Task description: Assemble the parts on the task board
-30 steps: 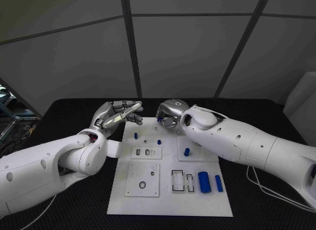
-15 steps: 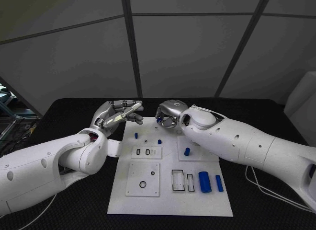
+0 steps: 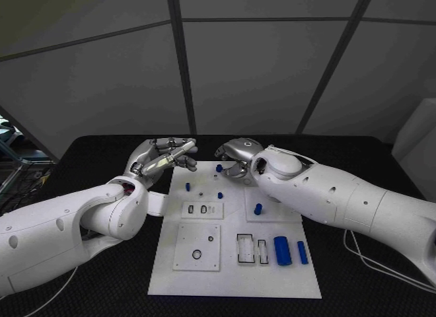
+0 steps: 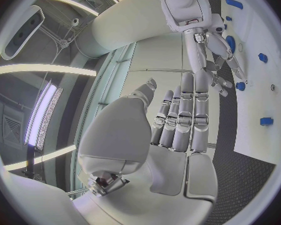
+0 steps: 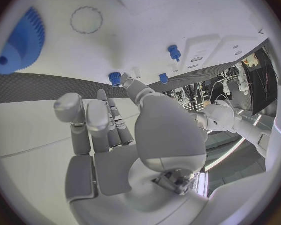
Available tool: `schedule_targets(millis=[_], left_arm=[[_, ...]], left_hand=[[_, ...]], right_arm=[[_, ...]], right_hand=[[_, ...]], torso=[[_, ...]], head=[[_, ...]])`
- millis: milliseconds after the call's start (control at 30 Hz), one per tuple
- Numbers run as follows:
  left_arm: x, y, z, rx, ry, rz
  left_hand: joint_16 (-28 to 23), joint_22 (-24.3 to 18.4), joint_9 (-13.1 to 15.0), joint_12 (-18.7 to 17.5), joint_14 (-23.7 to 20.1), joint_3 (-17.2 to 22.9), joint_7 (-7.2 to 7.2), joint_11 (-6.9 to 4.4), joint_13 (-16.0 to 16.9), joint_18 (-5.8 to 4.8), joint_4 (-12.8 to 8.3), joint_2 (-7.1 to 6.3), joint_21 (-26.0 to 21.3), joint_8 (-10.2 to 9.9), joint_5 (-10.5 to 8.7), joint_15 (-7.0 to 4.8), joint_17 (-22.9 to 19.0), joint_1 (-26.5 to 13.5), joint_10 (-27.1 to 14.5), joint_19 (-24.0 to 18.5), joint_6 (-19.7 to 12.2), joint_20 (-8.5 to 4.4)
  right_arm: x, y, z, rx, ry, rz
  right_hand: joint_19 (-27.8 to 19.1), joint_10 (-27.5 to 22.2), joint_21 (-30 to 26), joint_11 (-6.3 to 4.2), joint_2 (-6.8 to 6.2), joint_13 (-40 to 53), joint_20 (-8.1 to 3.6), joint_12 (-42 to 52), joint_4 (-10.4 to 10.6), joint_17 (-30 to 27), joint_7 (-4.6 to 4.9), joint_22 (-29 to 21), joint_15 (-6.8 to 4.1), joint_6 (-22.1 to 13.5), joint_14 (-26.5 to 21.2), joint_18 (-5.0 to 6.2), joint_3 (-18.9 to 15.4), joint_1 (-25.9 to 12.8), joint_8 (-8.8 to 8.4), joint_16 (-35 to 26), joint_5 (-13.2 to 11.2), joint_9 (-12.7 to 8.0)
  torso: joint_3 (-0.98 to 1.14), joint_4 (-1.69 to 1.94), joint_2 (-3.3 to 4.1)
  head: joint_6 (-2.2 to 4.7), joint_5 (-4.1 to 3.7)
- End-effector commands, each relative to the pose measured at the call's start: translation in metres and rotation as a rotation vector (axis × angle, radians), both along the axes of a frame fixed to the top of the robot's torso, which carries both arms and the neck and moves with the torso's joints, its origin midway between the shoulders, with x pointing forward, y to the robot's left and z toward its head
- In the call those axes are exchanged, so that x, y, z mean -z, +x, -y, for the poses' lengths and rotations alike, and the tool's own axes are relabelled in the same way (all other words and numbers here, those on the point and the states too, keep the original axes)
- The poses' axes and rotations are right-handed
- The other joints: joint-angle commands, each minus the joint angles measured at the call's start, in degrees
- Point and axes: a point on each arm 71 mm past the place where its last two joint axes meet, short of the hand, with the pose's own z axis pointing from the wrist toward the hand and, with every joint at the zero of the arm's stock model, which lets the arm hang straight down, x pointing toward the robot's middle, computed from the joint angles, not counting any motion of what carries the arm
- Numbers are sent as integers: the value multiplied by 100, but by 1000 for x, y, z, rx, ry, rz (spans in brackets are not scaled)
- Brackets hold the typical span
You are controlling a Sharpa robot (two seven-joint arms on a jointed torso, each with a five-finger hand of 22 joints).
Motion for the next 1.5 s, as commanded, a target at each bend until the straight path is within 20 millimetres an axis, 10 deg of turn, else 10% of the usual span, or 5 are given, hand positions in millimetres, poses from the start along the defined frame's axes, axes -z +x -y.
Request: schedule_targets(millis=[33, 467, 567, 733, 1500], left_arm=[[-1, 0, 0, 13, -5, 1], [-1, 0, -6, 19, -5, -2], [0, 0, -5, 22, -6, -3], [0, 1, -3, 26, -7, -4], [2, 2, -2, 26, -7, -8]], left_hand=[[-39, 6, 1, -38, -10, -31, -1, 7, 8, -37, -14, 15, 30, -40, -26, 17, 5, -27, -28, -49, -24, -9], [-53, 10, 3, -46, -10, -21, -1, 7, 9, -34, -29, 35, 33, -40, -23, 16, 19, -11, -33, -54, -23, -7], [-55, 11, 3, -46, -10, -19, -1, 6, 9, -34, -32, 39, 33, -40, -23, 16, 22, -8, -32, -55, -22, -7], [-55, 11, 3, -46, -10, -19, -1, 6, 9, -34, -32, 39, 33, -40, -23, 16, 22, -8, -32, -55, -22, -7], [-61, 12, 5, -45, -8, -16, -3, 4, 11, -33, -37, 45, 35, -37, -23, 15, 28, -5, -25, -57, -17, -7]], right_arm=[[-9, -5, 11, 18, 59, 47], [-17, -27, 106, 201, 230, -175], [-15, -26, 119, 237, 226, -221], [-10, -21, 133, 283, 193, -268], [-1, -5, 112, 285, 108, -268]], right_hand=[[201, 266, 184, -25, 25, 44, -14, 190, 17, 187, 21, 312, -9, 311, 86, -41, -38, 73, 94, 125, 126, 42], [997, 2148, 1019, -484, -374, 1611, -352, 2325, 497, 1605, -322, 1764, -381, 847, 381, -320, -668, -381, 210, 1027, 595, 26], [1149, 1734, 1209, -403, -232, 5034, -297, 5452, 797, 2368, -259, 2100, -289, 735, 450, -382, -1334, -155, 249, 1458, 711, 4], [1307, 2380, 1363, -300, -195, 6776, -191, 6920, 1073, 2979, -152, 2419, -185, 535, 558, -441, -1764, -40, 288, 1714, 765, -18], [1566, 3217, 1580, -210, 19, 8254, -88, 8049, 1158, 3386, -77, 2882, -106, 383, 637, -540, -1952, 338, 454, 1871, 894, -12]], torso=[[11, -16, -15], [64, -132, -78], [70, -139, -74], [59, -118, -65], [67, -99, -51]], head=[[0, 3], [44, -24], [44, -45], [44, -78], [-8, -74]])
